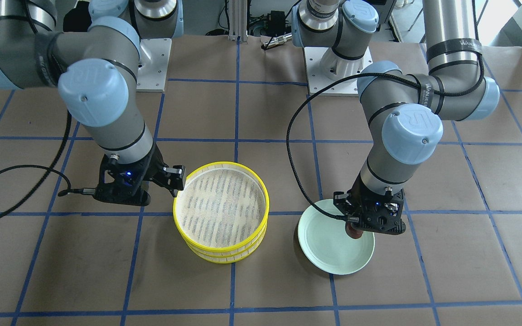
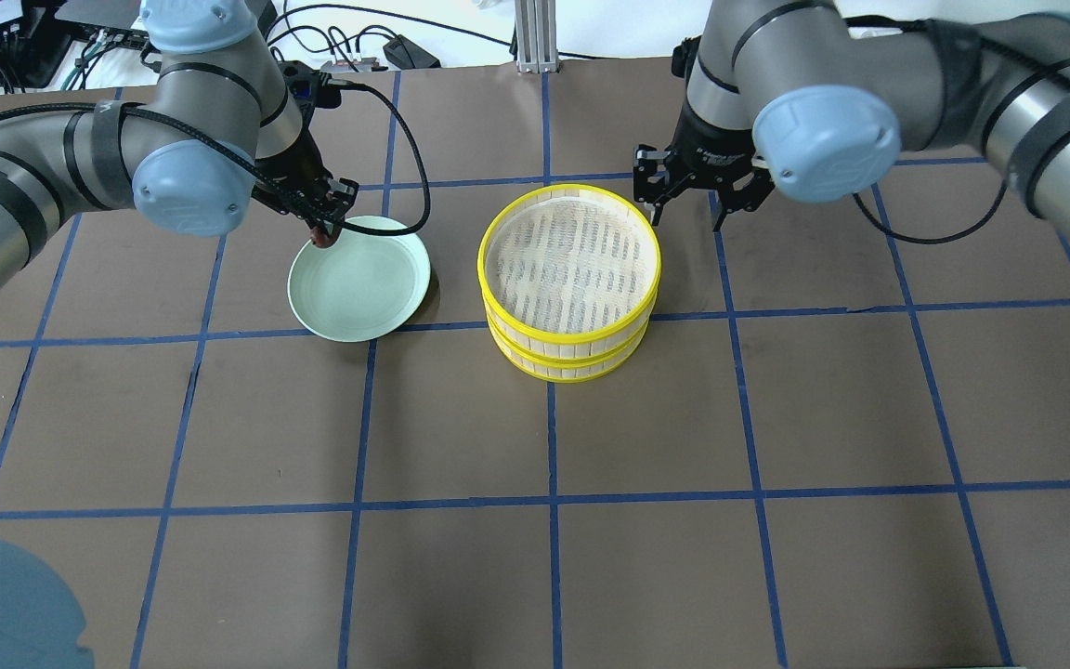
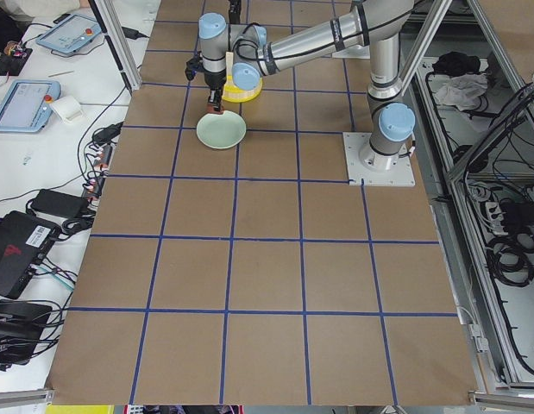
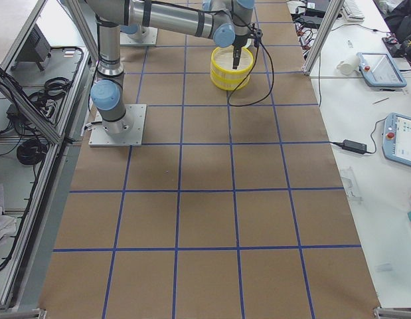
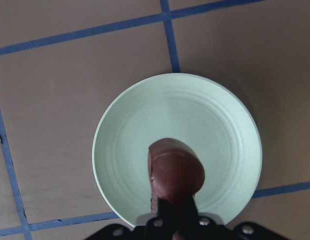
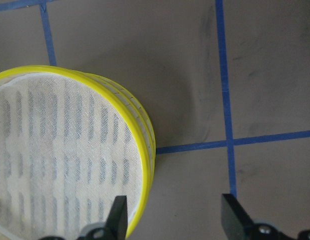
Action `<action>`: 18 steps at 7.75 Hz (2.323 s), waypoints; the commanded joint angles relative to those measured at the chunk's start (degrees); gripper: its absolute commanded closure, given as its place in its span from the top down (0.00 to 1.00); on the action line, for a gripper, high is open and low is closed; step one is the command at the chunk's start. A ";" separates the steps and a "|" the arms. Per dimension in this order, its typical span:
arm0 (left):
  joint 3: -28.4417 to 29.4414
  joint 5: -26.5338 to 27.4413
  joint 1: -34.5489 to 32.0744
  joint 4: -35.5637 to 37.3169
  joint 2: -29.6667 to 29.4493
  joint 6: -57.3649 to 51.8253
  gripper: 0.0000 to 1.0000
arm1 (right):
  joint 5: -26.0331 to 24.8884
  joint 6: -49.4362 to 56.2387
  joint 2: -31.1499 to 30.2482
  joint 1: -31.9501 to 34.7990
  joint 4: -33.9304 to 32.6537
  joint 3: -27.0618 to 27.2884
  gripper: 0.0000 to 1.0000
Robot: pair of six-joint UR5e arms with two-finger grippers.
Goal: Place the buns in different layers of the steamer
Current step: 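Lift the dark red bun over the steamer while the right gripper releases and withdraws, then lower the dark red bun into the top tier and open the left gripper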
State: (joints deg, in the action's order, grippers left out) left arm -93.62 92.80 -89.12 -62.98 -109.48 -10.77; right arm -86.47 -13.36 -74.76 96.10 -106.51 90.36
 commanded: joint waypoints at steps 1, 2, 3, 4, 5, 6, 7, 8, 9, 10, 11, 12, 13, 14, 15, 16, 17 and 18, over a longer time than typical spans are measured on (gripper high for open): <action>1.85 -2.69 -4.81 -0.04 1.80 7.91 0.00 | -0.80 8.32 -8.44 -6.51 14.97 -4.14 0.77; 3.34 -3.67 -8.49 0.31 1.90 12.65 0.00 | -2.37 11.66 -11.35 -8.46 17.11 -4.23 0.79; 3.97 -3.85 -12.35 0.67 2.33 16.62 0.00 | -4.56 13.00 -12.51 -8.91 18.17 -4.23 0.82; 4.15 -4.03 -15.87 2.24 2.16 21.09 0.00 | -3.97 13.45 -12.61 -8.83 18.36 -4.14 0.82; 4.06 -5.34 -17.99 3.64 1.64 23.05 0.00 | -3.79 13.36 -12.61 -8.74 18.44 -3.97 0.82; 3.71 -8.66 -18.71 3.74 1.11 24.81 0.00 | -3.62 13.02 -12.61 -8.56 18.36 -3.97 0.83; 3.27 -10.17 -18.89 3.83 0.93 25.18 0.00 | -3.70 13.01 -12.61 -8.56 18.27 -3.88 0.83; 3.01 -10.88 -18.89 3.57 0.76 25.18 0.00 | -3.88 13.01 -12.52 -8.56 18.18 -3.70 0.83; 2.92 -10.89 -18.89 3.66 0.49 25.18 0.00 | -3.97 13.01 -12.52 -8.56 18.18 -3.62 0.83; 3.00 -10.89 -18.89 3.74 -0.29 25.09 0.10 | -3.97 13.01 -12.52 -8.56 18.10 -3.61 0.83; 2.92 -10.89 -18.89 3.75 -0.65 25.27 0.42 | -3.97 13.01 -12.52 -8.56 18.09 -3.53 0.83; 3.00 -10.80 -18.89 3.75 -0.74 25.18 0.73 | -4.14 13.01 -12.52 -8.56 18.09 -3.53 0.83; 3.01 -10.80 -18.89 3.83 -0.74 25.27 0.92 | -4.23 13.01 -12.43 -8.56 18.09 -3.53 0.83; 3.01 -10.71 -18.89 4.18 -0.74 25.27 1.00 | -4.14 13.01 -12.52 -8.56 18.09 -3.44 0.83; 3.09 -10.80 -18.89 4.79 -0.74 25.27 1.00 | -4.14 13.01 -12.52 -8.56 18.09 -3.44 0.83; 3.09 -10.80 -18.89 4.89 -0.74 25.27 1.00 | -4.32 13.01 -12.52 -8.56 18.09 -3.44 0.83; 3.09 -10.80 -18.89 4.80 -0.65 25.27 1.00 | -4.23 13.01 -12.52 -8.56 18.09 -3.44 0.83; 3.09 -10.80 -18.89 4.89 -0.65 25.27 1.00 | -4.23 13.01 -12.52 -8.56 18.09 -3.44 0.83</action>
State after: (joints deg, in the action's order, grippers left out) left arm -90.54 82.01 -108.02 -58.21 -110.19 14.50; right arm -90.71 -0.35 -87.27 87.54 -88.42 86.92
